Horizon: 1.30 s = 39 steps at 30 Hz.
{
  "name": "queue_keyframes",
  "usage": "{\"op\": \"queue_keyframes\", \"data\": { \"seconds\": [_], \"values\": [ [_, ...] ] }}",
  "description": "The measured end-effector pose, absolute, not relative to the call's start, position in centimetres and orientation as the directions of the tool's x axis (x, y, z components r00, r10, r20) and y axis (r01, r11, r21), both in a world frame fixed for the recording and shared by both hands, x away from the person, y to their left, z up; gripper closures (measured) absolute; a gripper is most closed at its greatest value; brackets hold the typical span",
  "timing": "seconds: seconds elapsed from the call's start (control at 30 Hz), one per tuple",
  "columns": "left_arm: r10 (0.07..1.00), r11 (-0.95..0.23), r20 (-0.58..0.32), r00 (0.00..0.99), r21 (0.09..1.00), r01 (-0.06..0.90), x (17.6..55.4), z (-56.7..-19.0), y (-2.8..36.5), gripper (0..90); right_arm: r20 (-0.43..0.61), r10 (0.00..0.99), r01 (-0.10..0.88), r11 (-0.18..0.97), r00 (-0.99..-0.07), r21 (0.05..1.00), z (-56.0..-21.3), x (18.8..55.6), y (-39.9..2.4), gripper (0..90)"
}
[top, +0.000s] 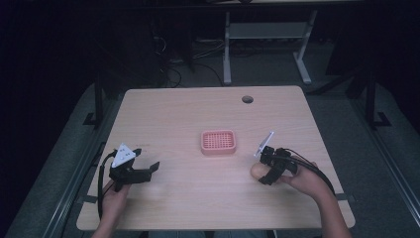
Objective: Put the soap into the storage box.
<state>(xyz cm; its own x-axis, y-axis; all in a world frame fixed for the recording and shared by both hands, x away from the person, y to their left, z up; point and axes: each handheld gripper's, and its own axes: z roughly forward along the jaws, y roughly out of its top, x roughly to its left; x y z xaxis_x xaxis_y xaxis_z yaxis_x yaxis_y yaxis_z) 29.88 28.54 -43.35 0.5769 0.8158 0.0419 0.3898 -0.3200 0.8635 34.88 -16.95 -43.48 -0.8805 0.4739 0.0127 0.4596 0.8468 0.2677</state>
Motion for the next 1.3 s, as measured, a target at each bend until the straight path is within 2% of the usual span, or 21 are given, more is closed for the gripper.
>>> {"op": "queue_keyframes", "data": {
  "seconds": [0.47, 0.8, 1.3],
  "values": [
    [0.816, -0.32, 0.043, 0.577, 0.864, 0.389, 29.9, -43.3, 28.6, 14.3, 0.009, 0.472, 0.462, 0.858, -0.881, 0.222, -44.3, 35.2, -16.4, 30.5],
    [0.817, -0.318, 0.041, 0.575, 0.864, 0.39, 29.9, -43.3, 28.6, 14.3, -0.018, 0.425, 0.415, 0.89, -0.905, 0.188, -44.1, 35.2, -16.0, 31.3],
    [0.819, -0.315, 0.039, 0.572, 0.864, 0.393, 29.9, -43.3, 28.6, 14.3, -0.009, 0.4, 0.386, 0.891, -0.917, 0.241, -42.5, 36.0, -15.5, 31.4]
  ]
}}
